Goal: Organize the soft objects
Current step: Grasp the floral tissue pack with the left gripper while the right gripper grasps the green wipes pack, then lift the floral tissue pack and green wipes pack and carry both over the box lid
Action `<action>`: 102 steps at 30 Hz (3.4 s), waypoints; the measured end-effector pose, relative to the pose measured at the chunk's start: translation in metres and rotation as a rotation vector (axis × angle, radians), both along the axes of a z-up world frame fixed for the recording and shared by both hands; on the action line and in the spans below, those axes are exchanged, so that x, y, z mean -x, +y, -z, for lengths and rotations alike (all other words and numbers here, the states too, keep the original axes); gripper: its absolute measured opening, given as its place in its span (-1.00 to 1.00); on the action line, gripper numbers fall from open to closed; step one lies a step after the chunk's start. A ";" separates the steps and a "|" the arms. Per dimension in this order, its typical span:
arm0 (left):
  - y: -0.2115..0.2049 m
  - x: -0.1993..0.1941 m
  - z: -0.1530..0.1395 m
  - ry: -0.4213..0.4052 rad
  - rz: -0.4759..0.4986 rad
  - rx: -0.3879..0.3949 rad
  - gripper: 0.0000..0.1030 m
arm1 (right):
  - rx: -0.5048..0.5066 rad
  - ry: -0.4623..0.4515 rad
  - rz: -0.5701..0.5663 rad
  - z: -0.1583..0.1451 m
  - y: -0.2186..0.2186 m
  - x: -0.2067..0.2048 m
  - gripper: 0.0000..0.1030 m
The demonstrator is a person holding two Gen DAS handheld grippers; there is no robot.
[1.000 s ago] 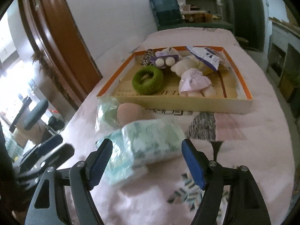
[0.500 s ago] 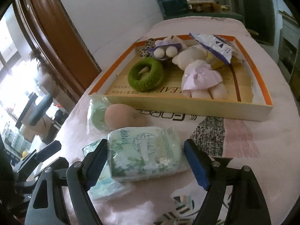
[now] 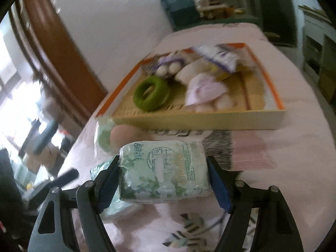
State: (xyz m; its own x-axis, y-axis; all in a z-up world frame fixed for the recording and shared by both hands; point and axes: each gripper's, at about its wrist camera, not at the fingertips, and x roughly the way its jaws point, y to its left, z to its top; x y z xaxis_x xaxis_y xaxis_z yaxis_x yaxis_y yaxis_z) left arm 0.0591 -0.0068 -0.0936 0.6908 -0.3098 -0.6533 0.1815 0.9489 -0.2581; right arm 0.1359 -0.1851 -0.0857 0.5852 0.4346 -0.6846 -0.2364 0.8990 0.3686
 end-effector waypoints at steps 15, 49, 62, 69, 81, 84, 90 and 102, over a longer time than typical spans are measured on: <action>-0.027 -0.022 0.019 0.104 -0.002 0.019 0.34 | -0.085 -0.027 0.031 0.008 -0.028 0.010 0.54; -0.035 -0.027 -0.011 0.005 0.044 0.062 -0.20 | -0.121 -0.061 0.050 0.007 -0.035 0.018 0.54; -0.020 -0.031 -0.026 -0.030 0.034 0.086 -0.20 | -0.036 -0.092 0.101 -0.011 -0.028 0.032 0.53; -0.007 -0.036 -0.042 -0.060 0.011 0.079 -0.20 | -0.024 -0.100 0.109 -0.033 -0.027 0.034 0.53; 0.013 -0.054 -0.067 -0.115 -0.012 0.052 -0.20 | 0.059 -0.140 0.113 -0.066 -0.018 0.028 0.53; 0.015 -0.061 -0.070 -0.115 -0.014 0.055 -0.20 | 0.069 -0.145 0.110 -0.069 -0.016 0.023 0.53; 0.021 -0.079 -0.073 -0.116 -0.026 0.048 -0.20 | 0.077 -0.150 0.098 -0.075 -0.012 0.005 0.53; 0.034 -0.116 -0.075 -0.120 -0.064 0.014 -0.20 | 0.094 -0.159 0.079 -0.076 -0.003 -0.031 0.53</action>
